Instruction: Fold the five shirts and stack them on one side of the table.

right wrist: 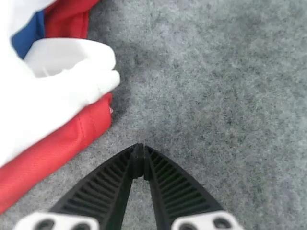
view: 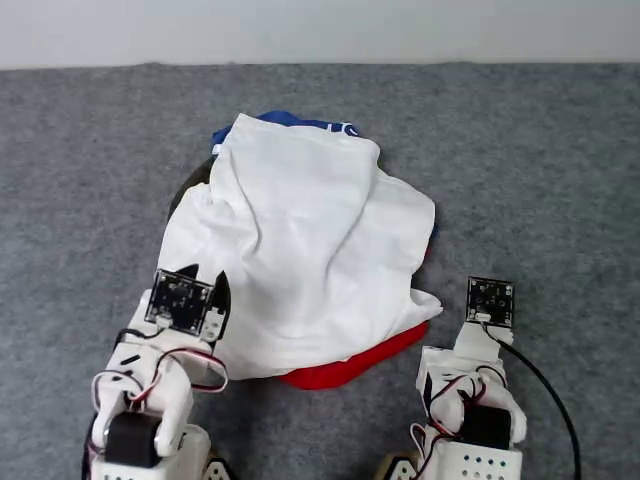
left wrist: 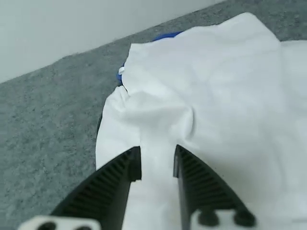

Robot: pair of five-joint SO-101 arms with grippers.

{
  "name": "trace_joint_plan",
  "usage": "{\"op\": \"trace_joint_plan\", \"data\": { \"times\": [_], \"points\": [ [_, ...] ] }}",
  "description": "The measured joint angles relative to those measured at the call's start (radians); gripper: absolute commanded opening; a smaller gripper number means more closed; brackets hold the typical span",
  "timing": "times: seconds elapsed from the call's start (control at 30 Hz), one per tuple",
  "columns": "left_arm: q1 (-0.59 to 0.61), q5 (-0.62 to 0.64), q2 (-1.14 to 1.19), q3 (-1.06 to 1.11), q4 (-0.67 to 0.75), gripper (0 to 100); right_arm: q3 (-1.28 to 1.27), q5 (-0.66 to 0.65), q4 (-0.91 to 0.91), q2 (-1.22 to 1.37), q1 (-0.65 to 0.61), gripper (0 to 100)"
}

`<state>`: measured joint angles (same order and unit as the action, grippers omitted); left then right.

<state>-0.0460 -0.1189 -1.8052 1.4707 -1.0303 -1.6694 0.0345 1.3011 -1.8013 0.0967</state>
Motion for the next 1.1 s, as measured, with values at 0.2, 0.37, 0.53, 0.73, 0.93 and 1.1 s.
{"op": "trace_joint_plan", "data": {
  "times": [0.2, 0.37, 0.53, 0.73, 0.93, 1.1],
  "points": [
    [-0.029, 0.0, 0.109, -0.086, -0.008, 10, 0.0, 0.0, 0.0, 0.0, 0.0, 0.9],
    [-0.041, 0.035, 0.41, -0.287, -0.009, 7, 0.0, 0.0, 0.0, 0.0, 0.0, 0.9],
    [-0.091, 0.044, 0.795, -0.582, -0.14, 8, 0.0, 0.0, 0.0, 0.0, 0.0, 0.9],
    [-0.172, -0.08, 1.18, -0.99, -0.385, 16, 0.0, 0.0, 0.0, 0.0, 0.0, 0.9],
    [-0.163, -0.133, 1.53, -1.226, -0.448, 17, 0.0, 0.0, 0.0, 0.0, 0.0, 0.9],
    [-0.158, -0.25, 1.763, -1.384, -0.52, 33, 0.0, 0.0, 0.0, 0.0, 0.0, 0.9]
  ]
}}
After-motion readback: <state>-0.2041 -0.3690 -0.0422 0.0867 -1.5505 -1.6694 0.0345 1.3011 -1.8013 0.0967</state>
